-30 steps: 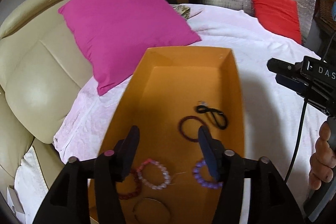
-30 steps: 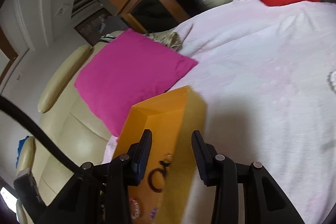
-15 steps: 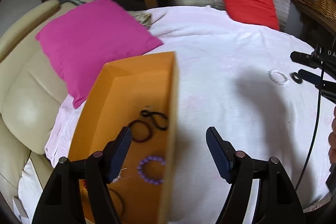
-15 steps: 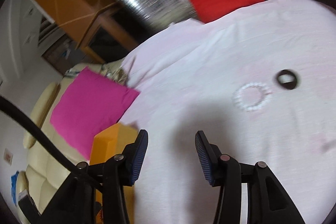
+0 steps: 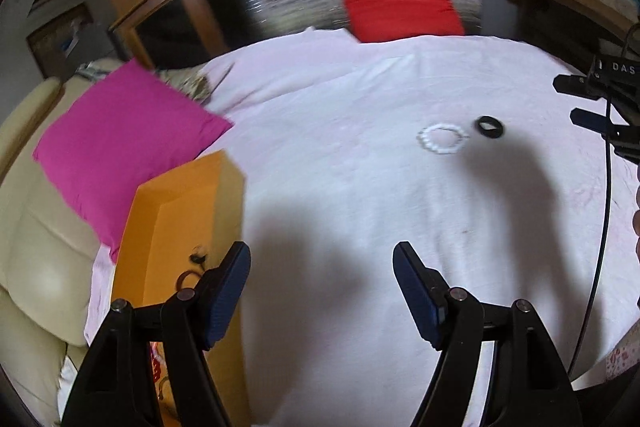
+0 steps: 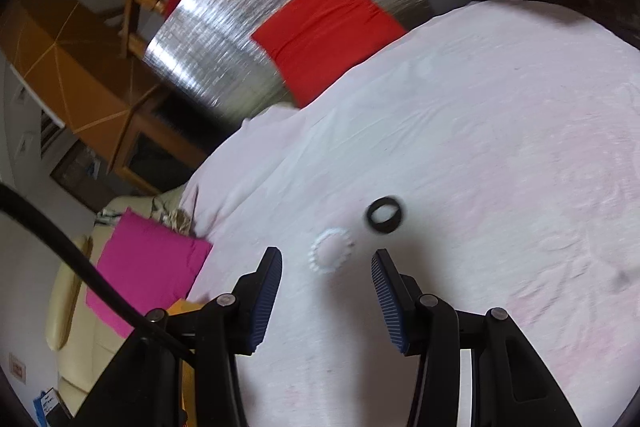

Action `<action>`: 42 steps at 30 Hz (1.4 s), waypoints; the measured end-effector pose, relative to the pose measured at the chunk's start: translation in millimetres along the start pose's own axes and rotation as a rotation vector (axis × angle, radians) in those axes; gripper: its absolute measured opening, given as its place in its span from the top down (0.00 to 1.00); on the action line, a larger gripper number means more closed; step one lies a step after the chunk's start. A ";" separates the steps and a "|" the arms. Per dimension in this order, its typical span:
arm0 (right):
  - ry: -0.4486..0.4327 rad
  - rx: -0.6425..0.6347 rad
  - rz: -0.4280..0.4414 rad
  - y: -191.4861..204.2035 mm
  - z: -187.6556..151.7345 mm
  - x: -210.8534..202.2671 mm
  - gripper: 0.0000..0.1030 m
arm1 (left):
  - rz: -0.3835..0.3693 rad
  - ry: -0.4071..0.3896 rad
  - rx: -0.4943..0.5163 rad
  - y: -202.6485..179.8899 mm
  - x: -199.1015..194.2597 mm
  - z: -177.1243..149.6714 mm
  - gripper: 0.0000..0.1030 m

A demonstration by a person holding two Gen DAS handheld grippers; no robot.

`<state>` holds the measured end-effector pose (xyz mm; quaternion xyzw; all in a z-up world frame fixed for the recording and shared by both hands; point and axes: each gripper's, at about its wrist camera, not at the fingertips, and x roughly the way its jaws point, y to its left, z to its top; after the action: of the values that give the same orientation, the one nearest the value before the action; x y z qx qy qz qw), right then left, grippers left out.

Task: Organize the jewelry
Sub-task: 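Move both open tools back from the box to the remaining jewelry, then grasp the black rubber ring with the right tool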

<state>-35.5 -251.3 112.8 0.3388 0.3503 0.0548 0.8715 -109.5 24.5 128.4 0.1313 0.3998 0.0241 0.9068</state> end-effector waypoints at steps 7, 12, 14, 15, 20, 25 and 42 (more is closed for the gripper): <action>-0.050 0.080 -0.038 -45.0 22.5 -27.8 0.51 | -0.060 -0.099 0.070 -51.5 -9.5 19.4 0.28; -0.082 0.146 -0.049 -73.6 35.6 -43.0 0.51 | -0.120 -0.136 0.053 -75.2 1.8 29.4 0.27; -0.091 0.173 -0.049 -83.2 39.7 -47.3 0.51 | -0.121 -0.126 0.039 -83.2 11.2 31.3 0.27; -0.096 0.179 -0.053 -85.6 40.8 -48.0 0.51 | -0.123 -0.121 0.032 -86.1 16.2 32.0 0.27; -0.096 0.203 -0.071 -96.7 43.4 -44.1 0.51 | -0.119 -0.085 0.010 -98.3 42.9 31.8 0.27; -0.066 0.195 -0.071 -96.6 42.2 -26.3 0.51 | -0.103 -0.074 -0.026 -99.6 62.0 31.6 0.27; 0.071 0.092 0.001 -65.4 29.6 55.2 0.62 | -0.064 -0.063 -0.129 -71.2 126.9 42.1 0.27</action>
<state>15.7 -299.2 55.6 0.3768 0.3828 0.0510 0.8420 3.1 -34.5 46.1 0.0604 0.3726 0.0166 0.9259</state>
